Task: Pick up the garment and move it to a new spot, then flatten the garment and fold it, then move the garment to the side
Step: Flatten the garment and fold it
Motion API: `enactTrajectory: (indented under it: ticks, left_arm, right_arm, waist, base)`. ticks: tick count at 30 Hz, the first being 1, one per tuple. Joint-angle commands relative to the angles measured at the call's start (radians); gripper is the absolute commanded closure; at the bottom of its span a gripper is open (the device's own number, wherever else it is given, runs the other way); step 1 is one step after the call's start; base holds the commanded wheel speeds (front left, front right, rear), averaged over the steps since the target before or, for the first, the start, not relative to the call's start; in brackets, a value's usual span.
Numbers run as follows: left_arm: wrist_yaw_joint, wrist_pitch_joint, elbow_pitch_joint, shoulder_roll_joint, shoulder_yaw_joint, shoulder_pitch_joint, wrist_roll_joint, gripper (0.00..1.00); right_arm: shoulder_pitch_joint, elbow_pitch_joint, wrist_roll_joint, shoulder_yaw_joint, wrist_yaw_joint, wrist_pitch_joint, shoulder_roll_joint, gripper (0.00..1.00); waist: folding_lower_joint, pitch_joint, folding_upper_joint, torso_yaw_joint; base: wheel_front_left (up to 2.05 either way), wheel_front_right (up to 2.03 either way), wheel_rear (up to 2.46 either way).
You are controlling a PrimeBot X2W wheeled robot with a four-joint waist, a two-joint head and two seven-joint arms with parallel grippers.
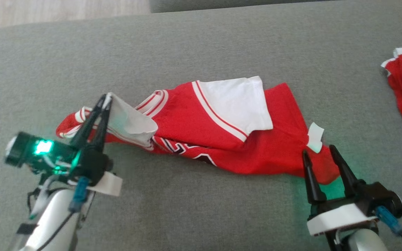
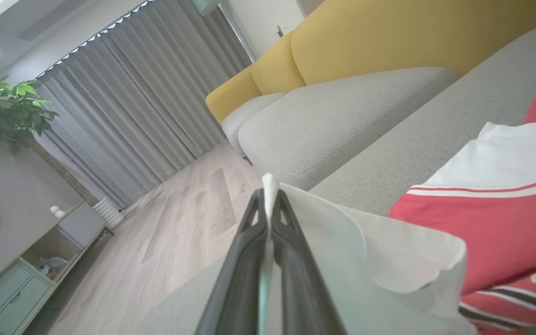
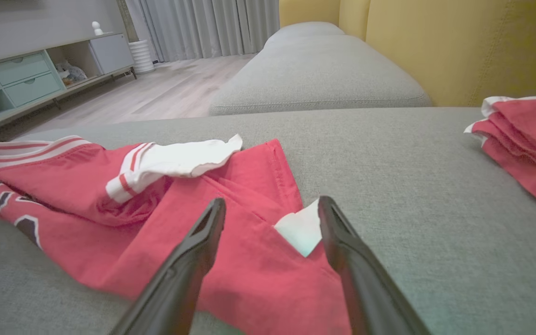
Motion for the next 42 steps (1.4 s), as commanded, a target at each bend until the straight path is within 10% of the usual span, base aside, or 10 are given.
enactTrajectory:
  ticks: [1,32,35,42]
  left_arm:
    - [0.001,0.007,-0.058,0.034,0.055,-0.018,-0.018,1.0]
    - [0.071,0.046,-0.218,0.13,0.147,0.075,-0.042,1.0]
    - [0.073,0.045,-0.216,0.131,0.144,0.074,-0.043,1.0]
    - [0.082,0.015,-0.225,0.141,0.156,0.059,-0.057,1.0]
  right_arm:
    - [-0.002,-0.019,0.006,0.008,-0.001,-0.003,-0.006,0.0]
    - [-0.052,0.25,0.127,-0.097,-0.001,-0.003,-0.004,0.0]
    - [-0.082,0.318,0.17,-0.039,-0.001,-0.003,-0.005,0.95]
    - [-0.1,0.124,0.169,-0.121,-0.001,-0.003,-0.014,1.0]
  waist:
    - [0.0001,0.001,0.0,0.012]
    - [0.0001,0.008,0.0,0.041]
    - [0.0001,0.01,0.0,0.047]
    - [0.0001,-0.017,0.0,0.045]
  base:
    - [0.0,0.0,0.0]
    - [0.0,0.0,0.0]
    - [0.0,0.0,0.0]
    - [0.0,0.0,0.0]
